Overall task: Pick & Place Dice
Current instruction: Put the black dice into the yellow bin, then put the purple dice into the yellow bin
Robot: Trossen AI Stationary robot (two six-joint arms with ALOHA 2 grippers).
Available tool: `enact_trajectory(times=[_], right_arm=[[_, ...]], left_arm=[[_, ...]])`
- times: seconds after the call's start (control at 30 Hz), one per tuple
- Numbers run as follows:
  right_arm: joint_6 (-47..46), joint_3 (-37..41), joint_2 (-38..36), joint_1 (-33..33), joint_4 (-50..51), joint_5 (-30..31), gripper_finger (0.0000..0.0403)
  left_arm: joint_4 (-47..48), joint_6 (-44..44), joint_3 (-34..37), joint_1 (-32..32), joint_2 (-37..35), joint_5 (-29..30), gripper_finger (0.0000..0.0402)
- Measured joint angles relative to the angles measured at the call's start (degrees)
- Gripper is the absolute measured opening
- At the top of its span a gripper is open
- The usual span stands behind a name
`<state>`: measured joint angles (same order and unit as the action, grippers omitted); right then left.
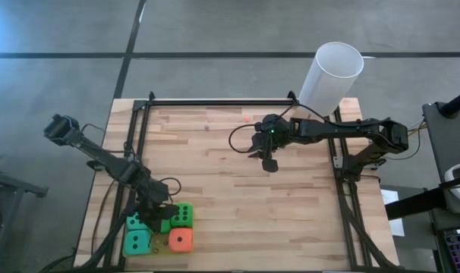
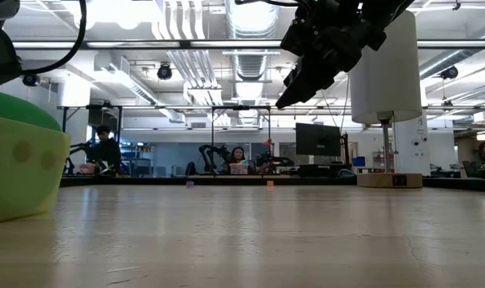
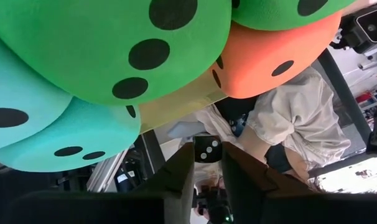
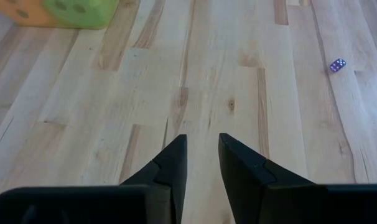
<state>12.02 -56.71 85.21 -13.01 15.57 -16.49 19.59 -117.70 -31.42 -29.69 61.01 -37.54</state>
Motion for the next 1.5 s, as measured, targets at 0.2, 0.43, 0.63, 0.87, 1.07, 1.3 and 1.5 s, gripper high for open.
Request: enact_trajectory(times=[0.2,0.43,0.63,0.87,1.07,1.3,1.5], right_arm=[[0.01,0.00,0.00,0.02,-0.01,0.00,0.0082],[0.01,0.00,0.00,0.01,-0.01,-0.01,0.0069],[-0.01,0.00,0.00,0.01,-0.02,-0.01,0.0073],[0.01,0.00,0.00,-0.01,-0.01,0.00,0.0085],[0.01,0.00,0.00,0.00,-0.01,-0.02,0.0091],[0.01,0.00,0.00,0.01,-0.02,-0.02,0.0082],[0.01,0.00,0.00,0.00,-0.02,-0.02,0.0071]], left_arm=[[-0.04,-0.84,-0.02,0.00,0.00,0.00,0.0102],[-0.06,-0.84,-0.04,0.00,0.00,-0.02,0.0131],[-0.05,-0.85,-0.04,0.00,-0.02,-0.02,0.0131],[-0.47,-0.87,-0.12,0.03,-0.02,-0.02,0.0082],[-1.31,-0.91,-0.17,0.25,-0.02,0.06,0.0031],[-3.50,-1.67,-0.18,2.31,-0.07,1.98,0.0004],[-3.50,2.98,-0.17,5.12,-0.07,8.38,0.0002]])
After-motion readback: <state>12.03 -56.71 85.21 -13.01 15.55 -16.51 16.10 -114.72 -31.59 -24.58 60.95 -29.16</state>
